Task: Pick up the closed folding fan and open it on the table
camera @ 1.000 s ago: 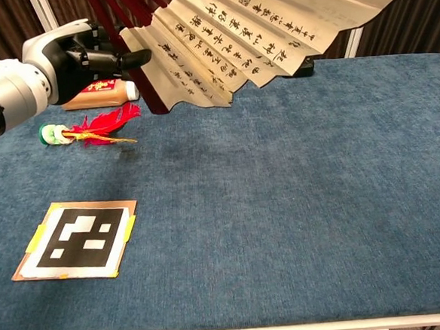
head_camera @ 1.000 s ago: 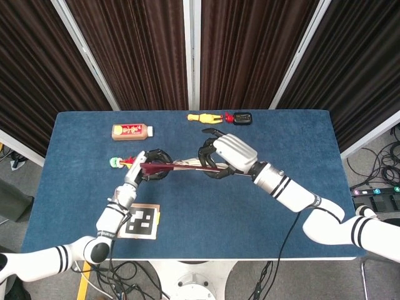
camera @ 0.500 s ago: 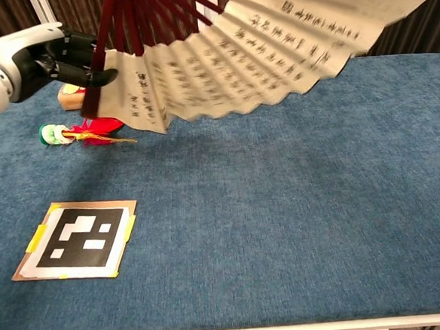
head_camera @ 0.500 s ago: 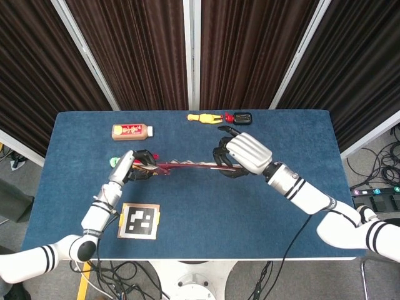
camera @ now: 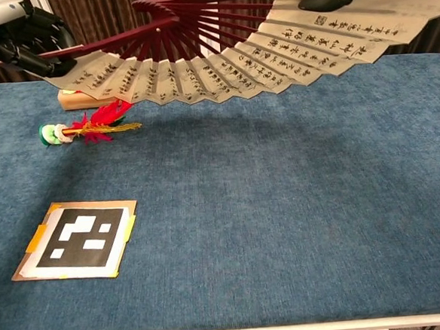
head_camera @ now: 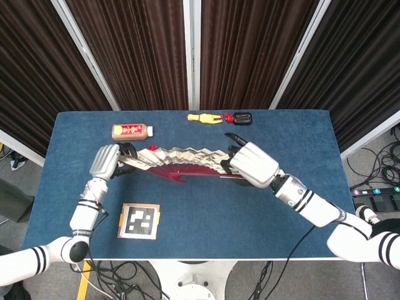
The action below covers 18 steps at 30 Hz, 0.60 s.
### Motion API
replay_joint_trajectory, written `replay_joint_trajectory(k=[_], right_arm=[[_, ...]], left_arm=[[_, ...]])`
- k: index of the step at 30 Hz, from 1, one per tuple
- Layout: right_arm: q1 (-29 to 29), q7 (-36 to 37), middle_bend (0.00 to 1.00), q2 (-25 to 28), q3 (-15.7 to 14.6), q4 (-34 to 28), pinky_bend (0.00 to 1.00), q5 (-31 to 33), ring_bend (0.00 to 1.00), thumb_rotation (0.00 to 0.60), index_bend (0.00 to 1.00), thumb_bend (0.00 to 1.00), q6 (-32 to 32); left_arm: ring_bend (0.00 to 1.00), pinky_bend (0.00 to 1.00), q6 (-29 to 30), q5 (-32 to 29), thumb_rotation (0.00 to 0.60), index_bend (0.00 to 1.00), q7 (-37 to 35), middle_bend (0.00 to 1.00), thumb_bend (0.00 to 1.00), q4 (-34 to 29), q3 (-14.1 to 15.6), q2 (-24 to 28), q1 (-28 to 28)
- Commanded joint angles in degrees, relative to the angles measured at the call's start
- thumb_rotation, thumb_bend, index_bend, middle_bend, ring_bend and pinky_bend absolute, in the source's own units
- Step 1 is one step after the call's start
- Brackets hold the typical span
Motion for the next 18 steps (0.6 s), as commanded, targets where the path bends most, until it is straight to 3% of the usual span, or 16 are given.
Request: replay_joint_trajectory(k=[1, 7, 11, 18], right_arm=[[-1.4, -6.7, 0.76, 1.1, -0.5, -2.9, 0.09, 0.0, 0.39, 0.600, 0.88, 0.96, 0.4], [-3.7, -15.5, 0.76, 0.5, -1.2, -3.9, 0.08, -0.2, 0.39, 0.600, 0.88, 0.97, 2.4], [-5.3, -20.4, 0.76, -0.6, -1.9, -3.1, 0.06, -0.7, 0.39, 0.600, 0.88, 0.98, 3.8], [-7.3, -23.8, 0.76, -2.9, -2.6, -1.2, 0.04, -0.5, 0.39, 0.600, 0.88, 0.98, 5.3]], left_arm=[[0.47, 0.43, 3.3, 0.1, 0.600, 0.60, 4.3, 0.60, 0.45, -0.7, 0.3, -0.8, 0.1], [0.47, 0.43, 5.9, 1.7, 0.600, 0.56, 9.6, 0.60, 0.45, 0.6, 1.1, -3.9, -0.4], [0.47, 0.43, 8.1, 4.2, 0.600, 0.51, 11.0, 0.59, 0.45, 4.7, 1.4, -7.8, -1.1], [0.47, 0.43, 8.7, 6.8, 0.600, 0.48, 10.6, 0.57, 0.43, 11.2, 1.5, -12.4, -2.0]])
